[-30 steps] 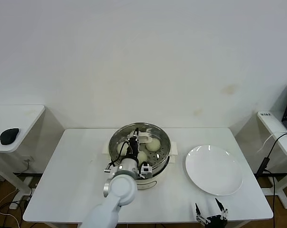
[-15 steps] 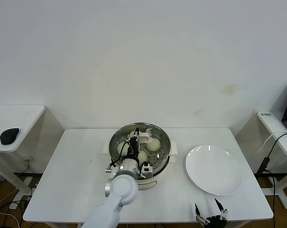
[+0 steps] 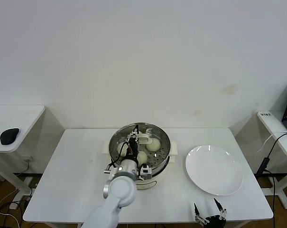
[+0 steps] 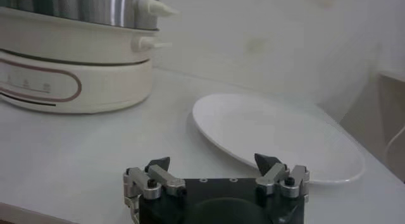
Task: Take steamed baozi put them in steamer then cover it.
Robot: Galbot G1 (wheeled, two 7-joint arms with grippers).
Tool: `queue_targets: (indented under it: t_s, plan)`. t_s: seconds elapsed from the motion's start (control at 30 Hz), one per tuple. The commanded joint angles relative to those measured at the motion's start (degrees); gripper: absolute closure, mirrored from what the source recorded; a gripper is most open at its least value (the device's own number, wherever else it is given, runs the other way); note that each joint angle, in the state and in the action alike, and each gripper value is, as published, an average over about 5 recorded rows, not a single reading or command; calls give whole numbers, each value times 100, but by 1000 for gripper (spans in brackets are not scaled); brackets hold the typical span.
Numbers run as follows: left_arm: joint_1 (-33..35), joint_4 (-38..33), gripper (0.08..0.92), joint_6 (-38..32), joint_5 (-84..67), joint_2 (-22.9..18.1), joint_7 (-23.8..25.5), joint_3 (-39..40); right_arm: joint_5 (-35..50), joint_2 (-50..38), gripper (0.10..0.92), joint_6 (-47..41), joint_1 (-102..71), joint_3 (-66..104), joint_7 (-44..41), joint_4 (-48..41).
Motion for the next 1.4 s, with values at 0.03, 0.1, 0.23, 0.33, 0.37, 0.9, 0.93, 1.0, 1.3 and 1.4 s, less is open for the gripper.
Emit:
queue_targets:
  t_s: [0.03, 0.1, 0.23, 0.33, 0.37, 0.9, 0.93, 1.0, 1.3, 1.4]
  plan:
    - [318, -613, 545, 1, -123, 194, -4, 11, -10, 1, 203, -3, 4, -23, 1, 10]
    - [495, -842, 484, 0, -261, 322, -28, 26, -11, 0, 203, -5, 7, -34, 2, 9]
    - [951, -1357, 372, -33, -594, 641, -225, -8, -13, 0, 203, -7, -7, -41, 2, 32]
    - [1352, -1850, 285, -106, -1004, 887, -498, -184, -12, -1, 203, -2, -17, -41, 3, 43]
    - [1496, -2046, 260, -132, -1199, 970, -601, -282, -11, -1, 203, 2, -19, -41, 4, 43]
    - [4511, -2502, 177, -3121, -9317, 1257, -3135, -3444, 672, -310, 203, -152, -70, -244, 183, 671]
    - [4644, -2502, 177, -3022, -9525, 1235, -3093, -3450, 751, -395, 203, -162, -110, -265, 184, 719]
    - [4824, -2508, 177, -2920, -9785, 1170, -3024, -3413, 890, -567, 203, -167, -202, -292, 183, 789]
    - [5237, -2048, 177, -3306, -9978, 624, -2852, -3303, 1232, -1103, 203, -143, -568, -293, 88, 1025]
    - [5452, -1873, 177, -3581, -9986, 614, -2604, -3326, 1197, -1148, 203, -83, -575, -335, 82, 976]
